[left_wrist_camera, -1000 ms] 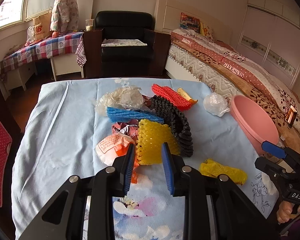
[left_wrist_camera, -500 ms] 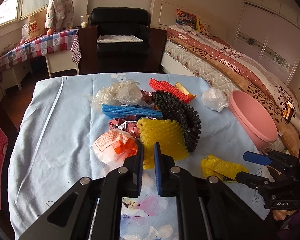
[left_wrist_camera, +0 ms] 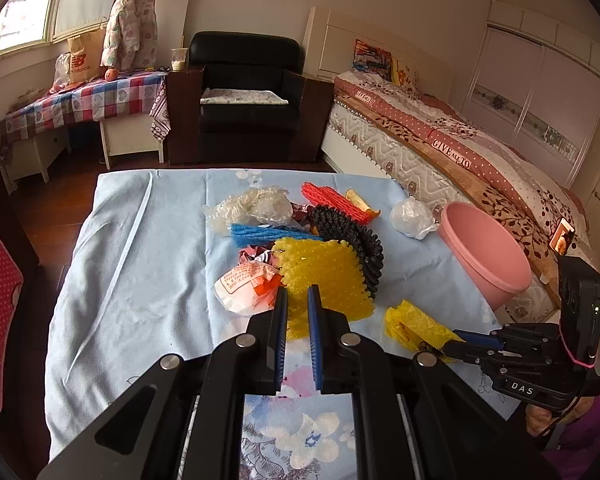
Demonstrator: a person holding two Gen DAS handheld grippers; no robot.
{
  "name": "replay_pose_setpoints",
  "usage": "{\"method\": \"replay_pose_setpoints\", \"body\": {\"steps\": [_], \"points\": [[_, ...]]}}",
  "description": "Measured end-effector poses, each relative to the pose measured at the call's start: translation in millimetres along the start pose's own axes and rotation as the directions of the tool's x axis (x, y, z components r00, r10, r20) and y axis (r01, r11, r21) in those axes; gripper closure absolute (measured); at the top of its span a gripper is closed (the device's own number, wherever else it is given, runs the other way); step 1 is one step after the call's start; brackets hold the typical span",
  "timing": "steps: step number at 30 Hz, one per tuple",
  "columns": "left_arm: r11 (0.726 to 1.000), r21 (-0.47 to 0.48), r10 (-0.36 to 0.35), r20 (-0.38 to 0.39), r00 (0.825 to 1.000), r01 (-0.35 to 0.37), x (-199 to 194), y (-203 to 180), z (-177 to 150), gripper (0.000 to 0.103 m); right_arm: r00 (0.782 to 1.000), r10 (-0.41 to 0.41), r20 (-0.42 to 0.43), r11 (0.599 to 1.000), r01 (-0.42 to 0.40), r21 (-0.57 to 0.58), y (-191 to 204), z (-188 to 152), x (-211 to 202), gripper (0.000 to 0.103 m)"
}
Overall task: Collect trash
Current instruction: 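Carry the yellow bag into the bucket while the left drops the yellow net in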
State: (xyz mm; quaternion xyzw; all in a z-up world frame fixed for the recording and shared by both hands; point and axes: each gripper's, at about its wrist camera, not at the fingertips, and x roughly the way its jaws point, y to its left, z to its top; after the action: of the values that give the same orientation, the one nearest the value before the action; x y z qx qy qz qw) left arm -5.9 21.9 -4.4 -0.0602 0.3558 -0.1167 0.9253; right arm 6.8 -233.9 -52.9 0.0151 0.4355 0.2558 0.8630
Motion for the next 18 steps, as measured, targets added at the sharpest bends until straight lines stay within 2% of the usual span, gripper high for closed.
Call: {"method": "replay_pose_setpoints", "body": {"steps": [6,10,14,18], "points": [[0.998,0.046,-0.039,0.039,0.998,0.038,-23.1,-16.9,3.8,0.094,0.996,0.02,0.087,1.0,-0.019,-0.009,3.8,-0.5,-35.9,0.093],[0.994,0.083,-0.076,0.072,0.994,0.07,-37.0,-35.6,9.7,0.094,0.986,0.011,0.167,1.0,-0.015,0.023,-6.3,2.7,-65.7,0.093],[0.987,0.112,-0.124,0.099,0.987,0.113,-42.1,-61.4,22.0,0.094,0.966,-0.054,0.254,0.997,0.036,0.075,-25.1,8.6,-94.2,0.093],[0.977,0.164,-0.157,0.116,0.981,0.137,-36.0,-96.0,36.2,0.094,0.941,-0.149,0.305,0.982,0.103,0.16,-54.2,15.0,-114.8,0.093]]}}
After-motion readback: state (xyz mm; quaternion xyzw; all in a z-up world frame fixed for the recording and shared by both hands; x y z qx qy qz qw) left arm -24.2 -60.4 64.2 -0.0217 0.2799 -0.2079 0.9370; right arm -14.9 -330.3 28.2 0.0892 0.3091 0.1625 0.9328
